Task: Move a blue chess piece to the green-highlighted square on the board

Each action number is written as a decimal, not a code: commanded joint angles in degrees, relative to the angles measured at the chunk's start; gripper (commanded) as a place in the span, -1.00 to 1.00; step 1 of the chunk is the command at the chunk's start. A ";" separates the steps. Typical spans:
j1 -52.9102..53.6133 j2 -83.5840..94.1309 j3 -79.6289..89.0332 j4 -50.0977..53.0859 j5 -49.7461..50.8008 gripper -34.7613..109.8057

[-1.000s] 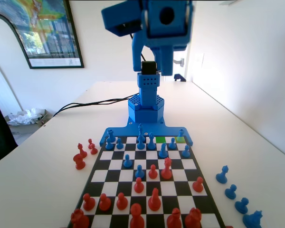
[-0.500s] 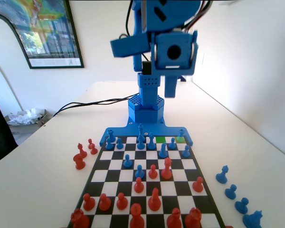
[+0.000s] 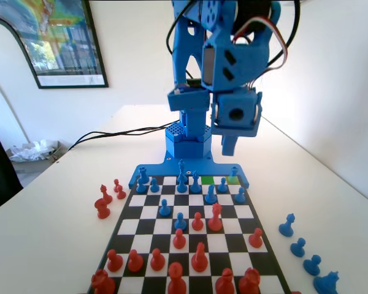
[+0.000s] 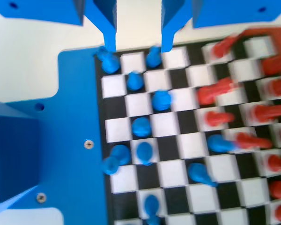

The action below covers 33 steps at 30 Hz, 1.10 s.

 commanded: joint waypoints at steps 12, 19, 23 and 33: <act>-12.39 1.05 5.27 -6.77 8.61 -0.34; -12.48 0.26 10.46 -13.71 7.21 -0.34; -12.13 -0.09 13.80 -18.02 6.15 -0.34; -12.57 -2.81 14.59 -21.80 6.94 -0.34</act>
